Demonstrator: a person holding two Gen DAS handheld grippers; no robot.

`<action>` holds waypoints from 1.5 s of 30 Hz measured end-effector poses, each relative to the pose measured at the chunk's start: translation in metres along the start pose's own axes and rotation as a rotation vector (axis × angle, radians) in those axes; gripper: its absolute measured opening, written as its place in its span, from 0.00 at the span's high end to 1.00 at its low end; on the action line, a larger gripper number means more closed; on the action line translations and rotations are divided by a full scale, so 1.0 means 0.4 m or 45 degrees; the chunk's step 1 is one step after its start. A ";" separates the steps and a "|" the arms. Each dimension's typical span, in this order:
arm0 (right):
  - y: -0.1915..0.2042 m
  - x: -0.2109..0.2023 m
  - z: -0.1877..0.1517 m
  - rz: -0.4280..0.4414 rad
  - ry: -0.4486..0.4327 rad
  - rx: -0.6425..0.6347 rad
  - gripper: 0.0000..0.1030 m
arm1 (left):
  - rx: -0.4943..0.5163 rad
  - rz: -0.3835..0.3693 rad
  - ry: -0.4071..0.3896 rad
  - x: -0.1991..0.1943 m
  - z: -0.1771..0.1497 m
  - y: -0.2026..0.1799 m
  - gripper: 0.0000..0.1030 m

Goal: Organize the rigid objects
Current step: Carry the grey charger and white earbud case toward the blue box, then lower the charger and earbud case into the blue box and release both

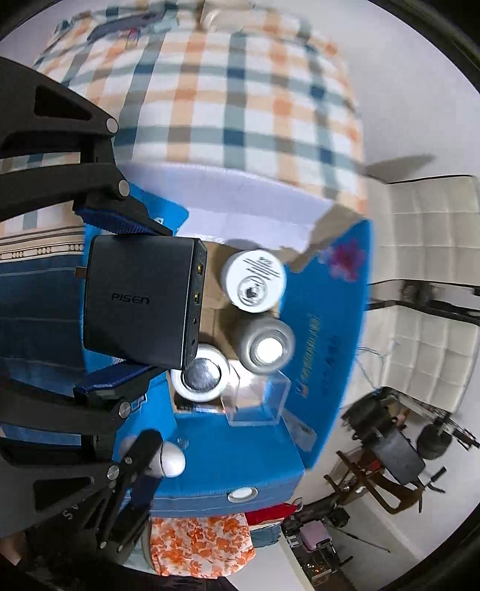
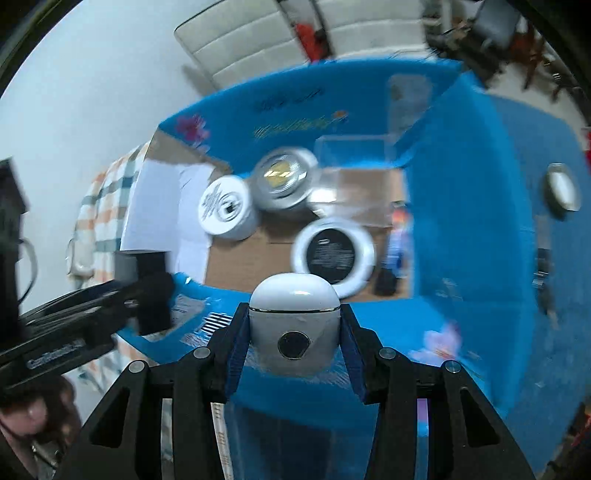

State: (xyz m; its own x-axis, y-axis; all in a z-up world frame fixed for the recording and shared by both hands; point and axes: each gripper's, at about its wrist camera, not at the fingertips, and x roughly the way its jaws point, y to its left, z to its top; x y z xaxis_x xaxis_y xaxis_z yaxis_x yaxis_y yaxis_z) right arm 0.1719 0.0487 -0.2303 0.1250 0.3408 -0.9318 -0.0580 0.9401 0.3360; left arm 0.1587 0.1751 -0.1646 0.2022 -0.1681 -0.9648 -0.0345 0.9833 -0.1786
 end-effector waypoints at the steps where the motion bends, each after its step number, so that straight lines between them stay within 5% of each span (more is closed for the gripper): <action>1: 0.005 0.022 0.006 0.020 0.020 -0.010 0.53 | -0.016 -0.022 0.037 0.032 0.011 0.014 0.44; 14: 0.055 0.201 0.054 -0.018 0.154 -0.062 0.52 | -0.039 -0.074 0.311 0.233 0.073 0.053 0.44; 26: 0.068 0.280 0.065 -0.050 0.254 -0.049 0.52 | -0.041 -0.066 0.350 0.245 0.085 0.067 0.44; 29: 0.062 0.272 0.063 -0.080 0.256 -0.041 0.48 | -0.040 -0.056 0.359 0.237 0.075 0.070 0.44; 33: 0.049 0.248 0.047 -0.122 0.232 -0.054 0.21 | -0.030 -0.032 0.351 0.219 0.074 0.061 0.43; 37: 0.020 0.203 0.029 -0.234 0.202 -0.071 0.21 | -0.042 -0.008 0.337 0.191 0.055 0.062 0.43; 41: -0.003 0.147 0.029 -0.328 0.147 -0.073 0.13 | -0.039 0.028 0.303 0.153 0.037 0.066 0.32; 45: -0.022 0.091 0.033 -0.343 0.097 -0.069 0.08 | -0.030 0.059 0.268 0.116 0.022 0.049 0.32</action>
State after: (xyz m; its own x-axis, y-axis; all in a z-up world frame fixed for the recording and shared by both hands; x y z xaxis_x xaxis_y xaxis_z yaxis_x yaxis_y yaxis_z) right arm 0.1902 0.0530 -0.2651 0.0683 0.0746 -0.9949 -0.0858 0.9939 0.0686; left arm 0.1762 0.1872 -0.2112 -0.0089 -0.1363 -0.9906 -0.0621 0.9888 -0.1355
